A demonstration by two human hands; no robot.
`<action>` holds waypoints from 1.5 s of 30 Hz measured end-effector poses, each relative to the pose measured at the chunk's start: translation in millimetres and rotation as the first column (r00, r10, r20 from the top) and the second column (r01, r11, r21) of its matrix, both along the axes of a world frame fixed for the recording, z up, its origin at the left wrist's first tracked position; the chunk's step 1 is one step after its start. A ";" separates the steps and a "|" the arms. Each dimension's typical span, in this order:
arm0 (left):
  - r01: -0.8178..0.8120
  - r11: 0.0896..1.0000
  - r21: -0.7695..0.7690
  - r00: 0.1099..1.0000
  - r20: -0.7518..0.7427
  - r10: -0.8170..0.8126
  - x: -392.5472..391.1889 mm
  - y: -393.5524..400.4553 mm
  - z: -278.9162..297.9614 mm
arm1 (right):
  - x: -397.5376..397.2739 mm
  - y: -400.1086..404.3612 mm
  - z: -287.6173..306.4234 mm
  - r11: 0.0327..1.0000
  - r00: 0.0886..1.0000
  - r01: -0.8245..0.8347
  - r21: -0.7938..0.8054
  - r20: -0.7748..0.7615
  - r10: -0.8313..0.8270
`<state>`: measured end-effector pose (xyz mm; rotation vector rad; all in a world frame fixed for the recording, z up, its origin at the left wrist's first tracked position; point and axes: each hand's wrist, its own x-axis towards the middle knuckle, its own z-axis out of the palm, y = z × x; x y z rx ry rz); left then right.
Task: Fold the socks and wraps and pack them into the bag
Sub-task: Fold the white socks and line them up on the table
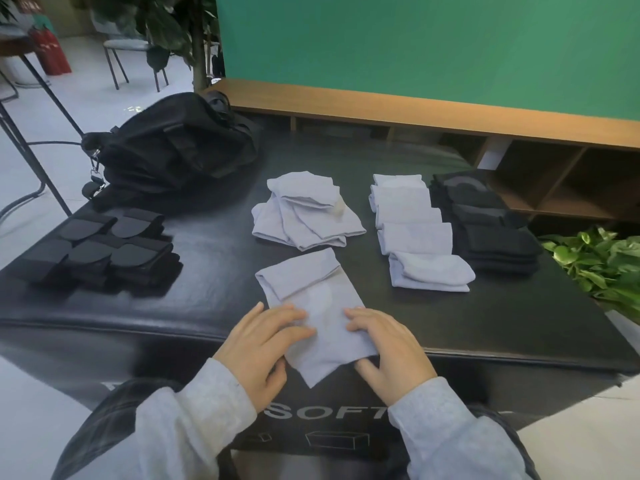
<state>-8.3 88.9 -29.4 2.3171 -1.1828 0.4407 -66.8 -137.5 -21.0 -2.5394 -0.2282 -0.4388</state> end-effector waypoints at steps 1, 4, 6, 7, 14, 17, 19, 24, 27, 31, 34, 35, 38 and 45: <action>0.004 1.000 0.018 1.000 0.031 -0.005 -0.8 -2.5 -3.6 | 0.0 0.3 -0.5 1.000 1.000 0.004 0.003 0.019 -0.004; -0.036 0.993 0.114 0.996 0.086 0.027 -2.2 -11.0 -9.7 | -0.3 7.4 -3.5 0.999 0.998 0.052 -0.001 0.047 -0.052; -0.077 0.989 0.127 0.994 0.089 0.066 -2.2 -13.7 -9.6 | 0.3 14.5 -5.4 0.993 0.991 0.116 -0.010 0.065 -0.115; -0.089 0.990 0.108 0.993 0.088 0.079 -2.3 -13.9 -9.2 | 0.4 18.2 -6.0 0.989 0.986 0.145 -0.024 0.089 -0.142; -0.076 0.993 -0.086 0.997 0.020 0.078 4.0 0.1 -10.6 | -3.2 36.6 7.3 0.961 0.967 0.236 -0.144 0.135 -0.217; -0.080 0.984 -0.162 0.996 -0.043 0.074 5.2 3.0 -8.6 | -3.1 32.1 8.0 0.975 0.973 0.220 -0.043 0.080 -0.216; -0.101 0.982 -0.159 0.993 -0.072 0.091 5.6 2.1 -5.2 | -3.6 24.7 9.3 0.973 0.974 0.227 0.035 0.016 -0.228; -0.232 0.960 -0.157 0.957 -0.212 0.197 5.3 -5.7 7.6 | 4.6 20.0 20.3 0.948 0.953 0.289 0.134 -0.129 -0.273; -0.350 0.925 -0.146 0.898 -0.334 0.287 6.3 -11.7 17.1 | 11.8 24.9 27.5 0.930 0.928 0.340 0.140 -0.210 -0.308; -0.462 0.871 -0.168 0.828 -0.433 0.356 12.3 -18.8 22.0 | 17.8 25.4 33.1 0.919 0.907 0.380 0.107 -0.239 -0.347; -0.499 0.860 -0.105 0.791 -0.461 0.402 18.1 -23.7 23.2 | 18.2 24.0 34.6 0.903 0.885 0.419 0.094 -0.263 -0.384; -0.508 0.858 -0.070 0.777 -0.466 0.423 19.9 -24.5 23.4 | 18.2 23.9 34.4 0.899 0.879 0.429 0.086 -0.268 -0.394; -0.525 0.851 0.036 0.755 -0.442 0.484 24.5 -27.5 25.6 | 19.1 24.6 34.9 0.894 0.872 0.444 0.061 -0.259 -0.415; -0.528 0.834 0.159 0.774 -0.313 0.550 30.2 -29.9 30.0 | 24.4 27.9 35.5 0.876 0.839 0.480 -0.042 -0.269 -0.473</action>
